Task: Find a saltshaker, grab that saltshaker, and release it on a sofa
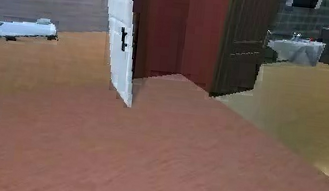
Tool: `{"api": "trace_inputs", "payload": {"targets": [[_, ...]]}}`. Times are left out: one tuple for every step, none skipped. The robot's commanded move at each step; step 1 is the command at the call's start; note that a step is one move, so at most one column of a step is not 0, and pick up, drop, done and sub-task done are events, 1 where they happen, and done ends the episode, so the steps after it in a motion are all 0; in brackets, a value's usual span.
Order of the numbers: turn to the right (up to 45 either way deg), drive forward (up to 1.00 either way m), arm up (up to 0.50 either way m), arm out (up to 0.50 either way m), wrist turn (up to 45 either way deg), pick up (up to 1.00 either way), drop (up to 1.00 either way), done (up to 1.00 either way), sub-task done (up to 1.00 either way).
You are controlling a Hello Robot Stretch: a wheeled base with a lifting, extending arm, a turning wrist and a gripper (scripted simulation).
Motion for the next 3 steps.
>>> {"api": "trace_inputs", "payload": {"targets": [[-30.0, 0.0, 0.0, 0.0, 0.0, 0.0, 0.0, 0.0, 0.0], [0.0, 0.05, 0.0, 0.0, 0.0, 0.0, 0.0, 0.0, 0.0], [45.0, 0.0, 0.0, 0.0, 0.0, 0.0, 0.0, 0.0, 0.0]]}}
